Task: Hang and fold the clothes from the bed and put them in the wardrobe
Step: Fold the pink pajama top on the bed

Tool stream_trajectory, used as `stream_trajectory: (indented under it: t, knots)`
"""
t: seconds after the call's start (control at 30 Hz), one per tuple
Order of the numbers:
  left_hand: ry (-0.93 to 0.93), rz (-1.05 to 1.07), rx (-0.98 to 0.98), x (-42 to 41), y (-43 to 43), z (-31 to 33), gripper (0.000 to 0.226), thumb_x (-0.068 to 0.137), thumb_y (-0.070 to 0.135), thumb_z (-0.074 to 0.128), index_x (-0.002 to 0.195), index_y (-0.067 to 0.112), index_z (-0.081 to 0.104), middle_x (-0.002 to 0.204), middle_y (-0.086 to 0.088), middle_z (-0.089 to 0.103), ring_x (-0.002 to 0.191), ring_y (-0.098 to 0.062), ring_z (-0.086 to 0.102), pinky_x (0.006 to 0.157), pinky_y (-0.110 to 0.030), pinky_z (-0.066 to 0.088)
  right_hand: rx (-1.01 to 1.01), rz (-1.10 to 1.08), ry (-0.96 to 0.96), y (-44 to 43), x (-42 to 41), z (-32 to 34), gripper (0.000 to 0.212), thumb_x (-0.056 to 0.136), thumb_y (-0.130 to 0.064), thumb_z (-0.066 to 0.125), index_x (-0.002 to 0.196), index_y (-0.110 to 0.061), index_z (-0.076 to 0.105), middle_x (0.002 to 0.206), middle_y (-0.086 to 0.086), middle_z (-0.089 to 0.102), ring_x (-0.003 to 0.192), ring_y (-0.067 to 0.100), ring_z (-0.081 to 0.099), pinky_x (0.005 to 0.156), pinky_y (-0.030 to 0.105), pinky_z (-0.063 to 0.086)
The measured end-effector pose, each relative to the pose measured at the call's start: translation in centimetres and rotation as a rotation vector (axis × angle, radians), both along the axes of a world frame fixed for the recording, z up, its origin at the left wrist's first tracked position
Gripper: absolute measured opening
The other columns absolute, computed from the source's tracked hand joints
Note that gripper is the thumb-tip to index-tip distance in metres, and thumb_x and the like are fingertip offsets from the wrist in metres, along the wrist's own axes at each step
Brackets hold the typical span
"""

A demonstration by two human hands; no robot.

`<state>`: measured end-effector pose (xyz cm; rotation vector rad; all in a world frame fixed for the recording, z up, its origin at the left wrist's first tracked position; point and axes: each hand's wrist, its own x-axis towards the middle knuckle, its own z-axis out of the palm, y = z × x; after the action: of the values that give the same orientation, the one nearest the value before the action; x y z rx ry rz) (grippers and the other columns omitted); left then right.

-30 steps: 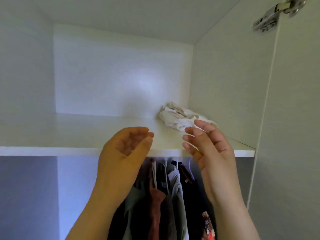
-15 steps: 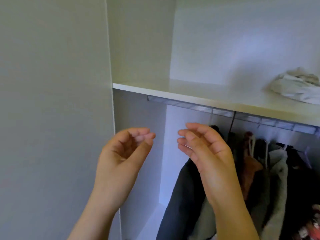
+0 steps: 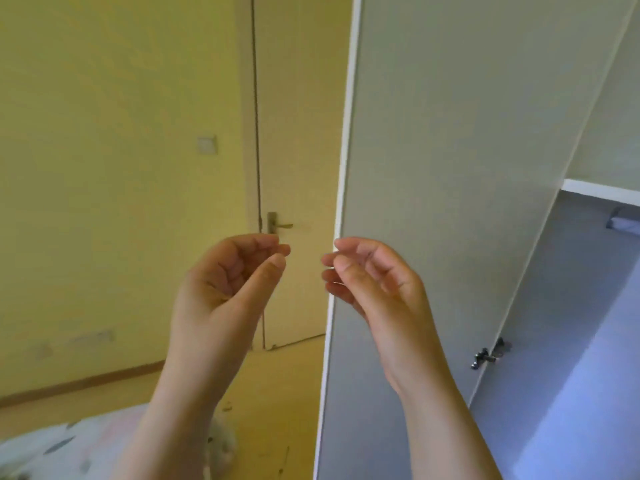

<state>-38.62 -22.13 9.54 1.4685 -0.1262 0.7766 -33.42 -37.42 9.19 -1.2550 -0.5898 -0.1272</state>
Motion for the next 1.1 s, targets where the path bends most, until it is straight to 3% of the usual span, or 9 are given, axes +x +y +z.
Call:
stream_trajectory:
  t: [0.27,0.53,0.83,1.1]
  knots:
    - [0.077,0.294,-0.006,-4.9,11.4,-1.1,0.025,0.077,0.032,0.068,0.101,0.026,0.07,0.101,0.003,0.075,0.099,-0.014,0.069,0.091,-0.036,0.05,0.001,0.244,0.03,13.7,-0.7,-1.0,0.017,0.092,-0.014,0.063,0.108,-0.009,0.066,0.099,0.015,0.071,0.088,0.021,0.069,0.081,0.028,0.058]
    - [0.147,0.551,-0.039,-4.2,12.2,-2.6,0.016,0.087,0.014,0.068,0.102,0.019,0.07,0.097,0.004,0.075,0.095,-0.012,0.07,0.092,-0.037,0.053,-0.043,0.432,0.016,17.5,2.7,-2.0,0.014,0.093,-0.017,0.064,0.106,-0.017,0.067,0.098,0.008,0.072,0.092,0.022,0.069,0.083,0.03,0.058]
    - [0.205,0.776,-0.004,-0.4,12.6,-2.4,0.015,0.087,0.014,0.068,0.101,0.021,0.07,0.094,0.007,0.076,0.091,-0.009,0.071,0.089,-0.034,0.054,-0.032,0.544,0.073,20.4,8.2,-3.1,0.012,0.094,-0.015,0.062,0.105,-0.014,0.067,0.097,0.011,0.071,0.089,0.023,0.067,0.082,0.032,0.057]
    - [0.248,0.877,-0.049,1.5,18.4,-4.4,0.014,0.087,0.016,0.068,0.1,0.022,0.071,0.093,0.007,0.076,0.089,-0.009,0.071,0.089,-0.034,0.055,-0.051,0.585,0.17,28.0,10.2,-5.3,0.009,0.094,-0.01,0.06,0.099,-0.013,0.067,0.093,0.011,0.071,0.081,0.015,0.065,0.082,0.035,0.055]
